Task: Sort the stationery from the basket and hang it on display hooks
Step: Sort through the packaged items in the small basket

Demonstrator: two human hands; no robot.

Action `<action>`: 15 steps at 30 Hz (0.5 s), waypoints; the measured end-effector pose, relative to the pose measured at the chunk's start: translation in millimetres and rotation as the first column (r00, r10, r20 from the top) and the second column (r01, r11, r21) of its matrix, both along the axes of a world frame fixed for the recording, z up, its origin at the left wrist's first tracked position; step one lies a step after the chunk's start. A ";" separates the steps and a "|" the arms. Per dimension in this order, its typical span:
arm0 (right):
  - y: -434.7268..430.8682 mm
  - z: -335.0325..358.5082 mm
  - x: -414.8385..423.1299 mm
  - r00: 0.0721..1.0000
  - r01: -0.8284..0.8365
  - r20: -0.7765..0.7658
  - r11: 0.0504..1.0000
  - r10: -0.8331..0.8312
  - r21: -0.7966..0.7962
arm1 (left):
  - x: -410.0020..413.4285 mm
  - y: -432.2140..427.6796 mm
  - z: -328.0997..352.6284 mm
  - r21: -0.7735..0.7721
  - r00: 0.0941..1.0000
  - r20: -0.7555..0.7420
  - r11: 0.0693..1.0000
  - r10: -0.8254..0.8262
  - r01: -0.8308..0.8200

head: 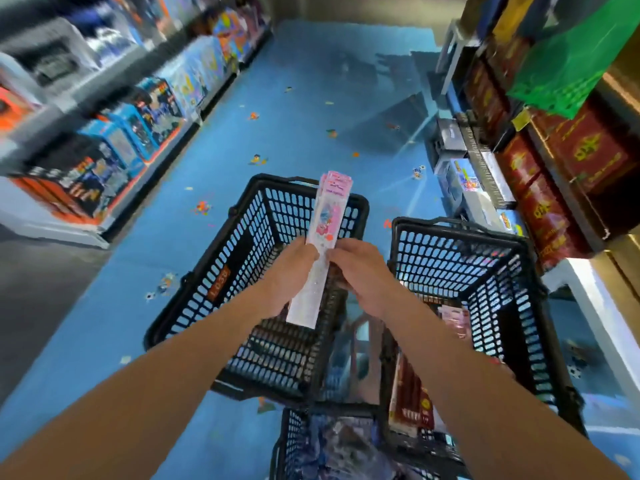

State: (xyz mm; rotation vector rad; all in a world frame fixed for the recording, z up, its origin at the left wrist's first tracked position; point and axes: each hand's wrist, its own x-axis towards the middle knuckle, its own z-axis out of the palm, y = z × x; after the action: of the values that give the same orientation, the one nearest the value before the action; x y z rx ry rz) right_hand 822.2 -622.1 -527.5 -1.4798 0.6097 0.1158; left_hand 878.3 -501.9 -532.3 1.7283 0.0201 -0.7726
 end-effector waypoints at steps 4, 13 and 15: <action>47.2 -61.9 45.9 0.983 -0.119 -0.162 0.972 0.087 -0.203 | 41.6 57.9 -65.7 0.148 0.991 -0.031 0.980 -0.129 0.132; 82.9 -209.4 71.2 0.792 -0.229 -0.610 0.940 0.028 -0.253 | 73.1 72.8 -229.3 0.490 0.844 -0.176 0.699 -0.506 0.521; 81.6 -231.4 69.4 0.752 -0.300 -0.656 0.921 0.068 -0.249 | 72.1 62.1 -252.0 0.550 0.773 -0.172 0.592 -0.610 0.589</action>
State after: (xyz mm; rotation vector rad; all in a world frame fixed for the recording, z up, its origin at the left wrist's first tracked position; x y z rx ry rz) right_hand 891.6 -540.4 -758.9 -1.8457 1.0706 0.7342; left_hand 950.4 -439.9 -784.3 2.3816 -0.4268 -1.3413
